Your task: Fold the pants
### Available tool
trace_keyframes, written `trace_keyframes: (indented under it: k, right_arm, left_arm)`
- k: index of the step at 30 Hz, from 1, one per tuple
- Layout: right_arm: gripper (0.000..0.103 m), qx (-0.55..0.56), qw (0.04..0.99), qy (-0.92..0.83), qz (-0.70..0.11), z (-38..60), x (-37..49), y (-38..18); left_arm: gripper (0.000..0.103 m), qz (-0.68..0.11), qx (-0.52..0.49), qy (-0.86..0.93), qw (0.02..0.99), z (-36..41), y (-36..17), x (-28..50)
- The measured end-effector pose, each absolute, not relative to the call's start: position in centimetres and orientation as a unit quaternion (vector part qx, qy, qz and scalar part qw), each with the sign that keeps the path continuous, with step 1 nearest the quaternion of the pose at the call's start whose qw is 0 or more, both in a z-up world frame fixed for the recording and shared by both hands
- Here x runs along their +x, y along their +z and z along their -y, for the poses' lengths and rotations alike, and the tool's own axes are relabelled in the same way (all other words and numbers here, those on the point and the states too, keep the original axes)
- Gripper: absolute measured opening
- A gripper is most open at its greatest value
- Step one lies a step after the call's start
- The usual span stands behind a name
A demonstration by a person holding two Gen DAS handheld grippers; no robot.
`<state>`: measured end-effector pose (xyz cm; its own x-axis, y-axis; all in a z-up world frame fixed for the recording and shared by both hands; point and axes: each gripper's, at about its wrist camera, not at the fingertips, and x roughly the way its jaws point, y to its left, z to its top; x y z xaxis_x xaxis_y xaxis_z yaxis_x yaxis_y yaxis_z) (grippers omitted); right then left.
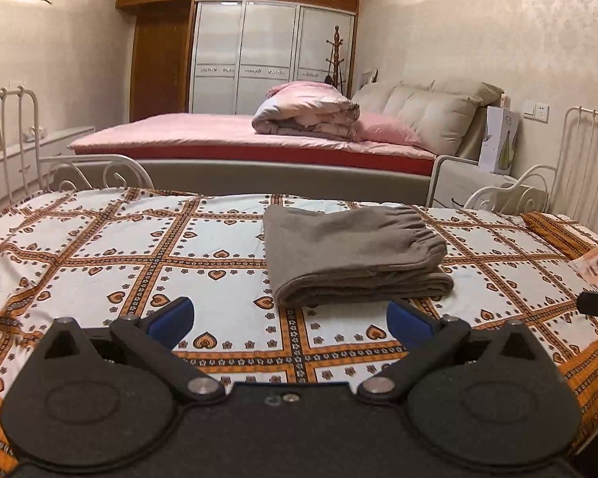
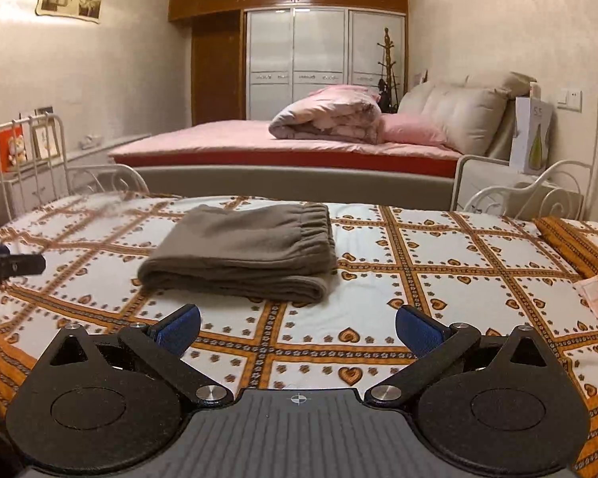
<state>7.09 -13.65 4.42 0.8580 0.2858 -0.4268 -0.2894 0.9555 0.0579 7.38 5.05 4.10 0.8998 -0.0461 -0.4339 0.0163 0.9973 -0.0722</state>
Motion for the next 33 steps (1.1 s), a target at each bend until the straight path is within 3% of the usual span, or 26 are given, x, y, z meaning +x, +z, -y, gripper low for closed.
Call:
trace_keyframes:
  k: [33]
  right_arm:
    - [0.103,-0.001,0.969,0.148,-0.199,14.0,5.8,4.7]
  left_arm:
    - [0.097,-0.201,-0.022,-0.034,0.979,-3.3,3.8,6.8]
